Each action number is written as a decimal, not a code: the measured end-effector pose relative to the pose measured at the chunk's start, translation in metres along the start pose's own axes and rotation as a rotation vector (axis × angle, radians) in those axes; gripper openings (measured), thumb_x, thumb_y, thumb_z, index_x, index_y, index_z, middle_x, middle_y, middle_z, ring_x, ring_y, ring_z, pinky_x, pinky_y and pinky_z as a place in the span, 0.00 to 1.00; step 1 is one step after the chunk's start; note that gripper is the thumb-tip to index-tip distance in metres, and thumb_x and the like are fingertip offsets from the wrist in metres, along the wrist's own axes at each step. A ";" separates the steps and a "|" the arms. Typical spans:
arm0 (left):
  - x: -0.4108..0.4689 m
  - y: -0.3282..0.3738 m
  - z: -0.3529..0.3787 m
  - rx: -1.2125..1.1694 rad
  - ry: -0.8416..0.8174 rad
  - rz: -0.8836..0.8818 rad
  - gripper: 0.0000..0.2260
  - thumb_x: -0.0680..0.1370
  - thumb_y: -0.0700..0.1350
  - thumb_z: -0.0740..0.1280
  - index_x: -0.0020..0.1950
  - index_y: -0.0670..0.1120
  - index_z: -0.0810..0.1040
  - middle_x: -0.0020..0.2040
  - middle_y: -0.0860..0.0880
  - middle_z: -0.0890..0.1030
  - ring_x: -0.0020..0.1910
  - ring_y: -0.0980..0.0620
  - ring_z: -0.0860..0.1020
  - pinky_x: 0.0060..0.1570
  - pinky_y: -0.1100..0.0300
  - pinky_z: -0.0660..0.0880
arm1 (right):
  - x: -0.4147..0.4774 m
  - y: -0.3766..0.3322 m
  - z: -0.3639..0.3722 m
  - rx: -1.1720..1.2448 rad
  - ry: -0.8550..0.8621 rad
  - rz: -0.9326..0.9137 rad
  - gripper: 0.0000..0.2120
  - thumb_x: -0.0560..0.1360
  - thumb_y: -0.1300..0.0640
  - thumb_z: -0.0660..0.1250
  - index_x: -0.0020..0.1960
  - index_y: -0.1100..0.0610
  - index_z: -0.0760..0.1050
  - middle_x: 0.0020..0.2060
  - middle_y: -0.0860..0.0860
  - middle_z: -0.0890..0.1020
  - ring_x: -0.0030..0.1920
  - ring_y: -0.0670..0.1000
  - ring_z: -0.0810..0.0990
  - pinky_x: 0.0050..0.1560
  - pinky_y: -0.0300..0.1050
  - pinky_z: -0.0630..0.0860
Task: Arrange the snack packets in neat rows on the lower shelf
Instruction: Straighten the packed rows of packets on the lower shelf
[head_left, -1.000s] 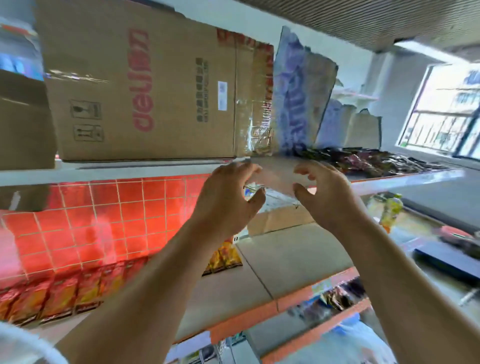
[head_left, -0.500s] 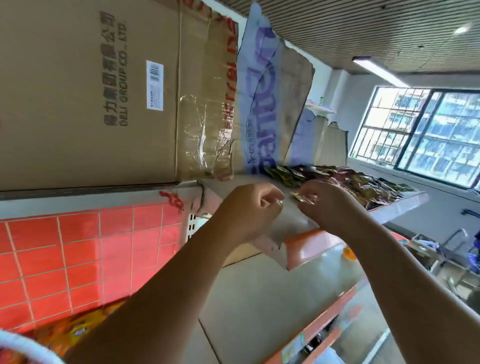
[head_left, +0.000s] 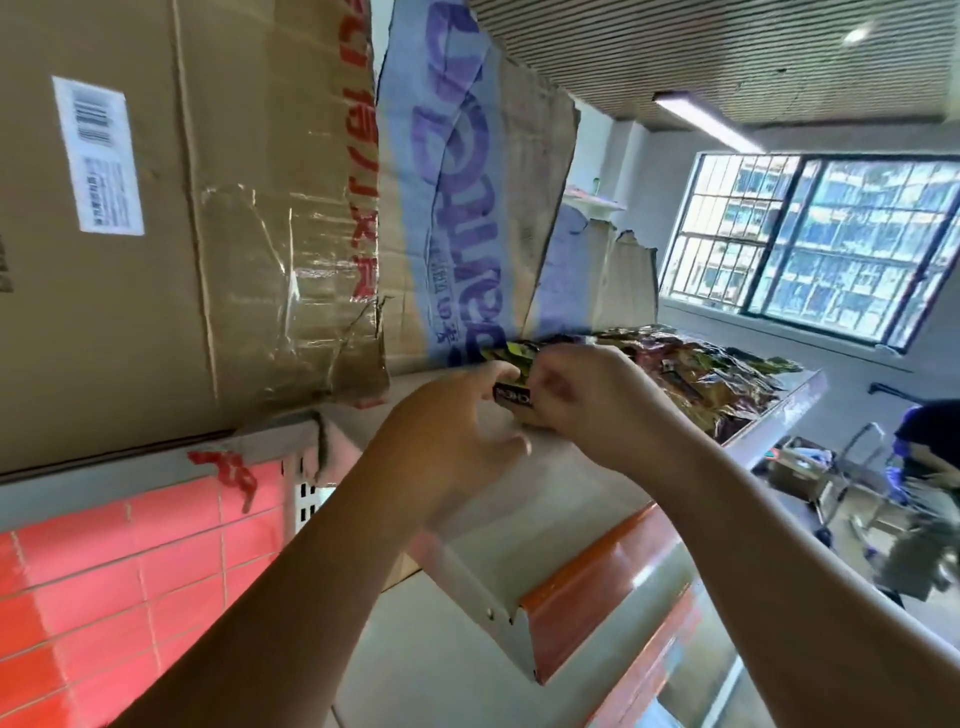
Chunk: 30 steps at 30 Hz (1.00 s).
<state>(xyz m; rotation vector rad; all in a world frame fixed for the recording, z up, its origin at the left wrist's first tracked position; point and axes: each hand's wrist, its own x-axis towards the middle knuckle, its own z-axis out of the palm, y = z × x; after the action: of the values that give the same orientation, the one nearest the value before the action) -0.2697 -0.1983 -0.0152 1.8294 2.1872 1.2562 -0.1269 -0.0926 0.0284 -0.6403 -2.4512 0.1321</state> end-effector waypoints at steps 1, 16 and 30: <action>-0.001 -0.001 0.001 -0.022 0.037 0.002 0.33 0.75 0.56 0.75 0.77 0.63 0.65 0.62 0.61 0.75 0.62 0.56 0.76 0.58 0.58 0.74 | 0.002 -0.001 -0.002 0.105 0.035 0.014 0.10 0.75 0.57 0.68 0.35 0.49 0.74 0.29 0.46 0.77 0.29 0.43 0.74 0.28 0.33 0.67; -0.005 0.012 0.001 0.181 0.092 0.012 0.24 0.74 0.39 0.70 0.64 0.65 0.80 0.52 0.67 0.81 0.44 0.71 0.76 0.43 0.73 0.70 | 0.044 0.063 -0.031 0.647 -0.457 0.251 0.14 0.80 0.52 0.67 0.46 0.63 0.77 0.37 0.59 0.83 0.36 0.54 0.83 0.40 0.47 0.79; 0.024 0.102 0.016 0.678 -0.316 -0.430 0.19 0.84 0.60 0.60 0.74 0.62 0.72 0.69 0.60 0.78 0.64 0.62 0.76 0.61 0.65 0.70 | 0.099 0.126 -0.047 -0.477 -0.771 -0.393 0.25 0.69 0.44 0.78 0.64 0.44 0.77 0.51 0.42 0.78 0.43 0.43 0.74 0.36 0.38 0.68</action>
<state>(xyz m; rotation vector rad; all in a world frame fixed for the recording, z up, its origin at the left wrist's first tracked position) -0.1858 -0.1711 0.0442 1.4133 2.7793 0.1342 -0.1173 0.0629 0.0890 -0.3009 -3.3474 -0.4602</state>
